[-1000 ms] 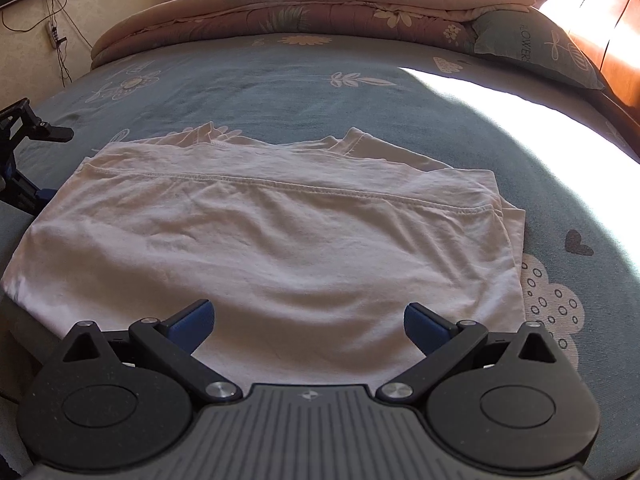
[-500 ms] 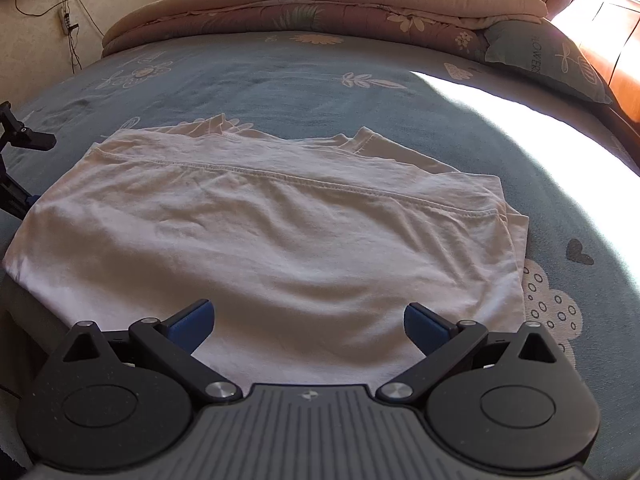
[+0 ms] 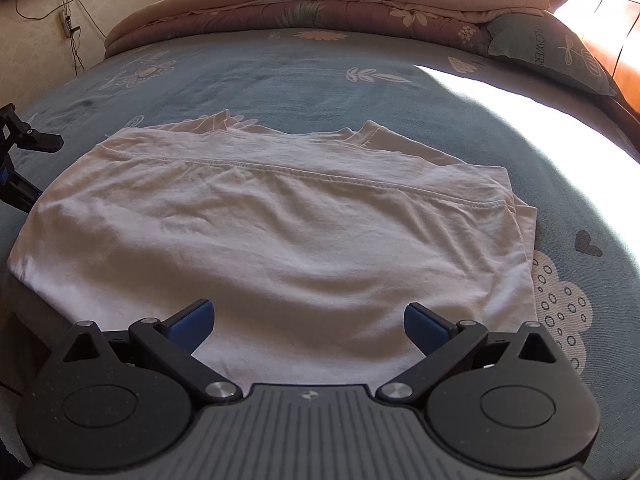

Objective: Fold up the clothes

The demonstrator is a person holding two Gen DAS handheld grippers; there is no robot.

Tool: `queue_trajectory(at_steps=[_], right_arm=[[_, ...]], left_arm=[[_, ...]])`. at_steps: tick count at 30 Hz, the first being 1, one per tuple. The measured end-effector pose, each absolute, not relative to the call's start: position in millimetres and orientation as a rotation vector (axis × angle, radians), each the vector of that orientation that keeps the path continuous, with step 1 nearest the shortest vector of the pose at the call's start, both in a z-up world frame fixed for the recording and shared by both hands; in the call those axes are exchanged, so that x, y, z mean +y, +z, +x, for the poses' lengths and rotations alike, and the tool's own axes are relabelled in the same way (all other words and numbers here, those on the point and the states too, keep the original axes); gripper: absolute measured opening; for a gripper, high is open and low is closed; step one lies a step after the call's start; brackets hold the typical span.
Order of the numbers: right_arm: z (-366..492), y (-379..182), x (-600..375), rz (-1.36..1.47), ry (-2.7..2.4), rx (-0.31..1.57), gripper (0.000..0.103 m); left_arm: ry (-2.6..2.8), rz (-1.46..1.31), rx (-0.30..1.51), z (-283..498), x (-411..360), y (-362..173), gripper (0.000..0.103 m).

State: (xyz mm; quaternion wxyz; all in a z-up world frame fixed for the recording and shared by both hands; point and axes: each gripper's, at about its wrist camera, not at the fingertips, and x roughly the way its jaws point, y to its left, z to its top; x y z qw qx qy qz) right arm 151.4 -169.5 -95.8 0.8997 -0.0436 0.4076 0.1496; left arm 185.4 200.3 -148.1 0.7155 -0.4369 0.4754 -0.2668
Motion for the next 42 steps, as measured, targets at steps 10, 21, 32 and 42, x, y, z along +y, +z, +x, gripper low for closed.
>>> queue_trajectory(at_steps=[10, 21, 32, 42], right_arm=[[146.6, -98.3, -168.5, -0.087, 0.309, 0.847, 0.103], [166.3, -76.2, -153.9, 0.047, 0.417, 0.819, 0.103], [200.5, -81.5, -100.3, 0.205, 0.534, 0.862, 0.103], [225.4, -98.0, -73.6, 0.251, 0.477, 0.892, 0.103]], left_arm=[[-0.514, -1.038, 1.093, 188.9, 221.6, -184.0, 0.012], [-0.514, -0.880, 1.061, 186.8, 208.5, -169.4, 0.012], [-0.509, -0.863, 1.042, 184.9, 208.8, -166.1, 0.012], [-0.514, -0.863, 1.038, 184.0, 212.5, -168.4, 0.012]])
